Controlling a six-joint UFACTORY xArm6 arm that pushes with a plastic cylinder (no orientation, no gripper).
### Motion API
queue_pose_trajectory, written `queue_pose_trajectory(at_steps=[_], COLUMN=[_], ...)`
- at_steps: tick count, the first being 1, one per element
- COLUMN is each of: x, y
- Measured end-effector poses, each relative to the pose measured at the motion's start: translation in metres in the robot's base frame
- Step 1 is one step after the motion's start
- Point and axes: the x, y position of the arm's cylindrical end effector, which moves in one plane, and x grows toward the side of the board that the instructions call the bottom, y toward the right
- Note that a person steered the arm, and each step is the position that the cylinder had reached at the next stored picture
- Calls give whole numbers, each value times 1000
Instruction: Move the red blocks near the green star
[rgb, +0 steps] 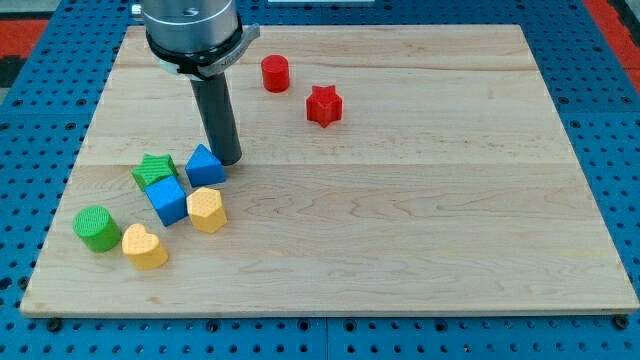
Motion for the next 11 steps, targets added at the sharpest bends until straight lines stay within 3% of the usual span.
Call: queue_pose_trajectory(at_steps=[1, 2, 3, 4, 5, 6, 7, 8, 9, 11], x=[38, 12, -55, -100, -118, -90, -117, -159, -156, -16], y=[-35, 22, 97, 133, 133, 192, 214, 205, 174, -24])
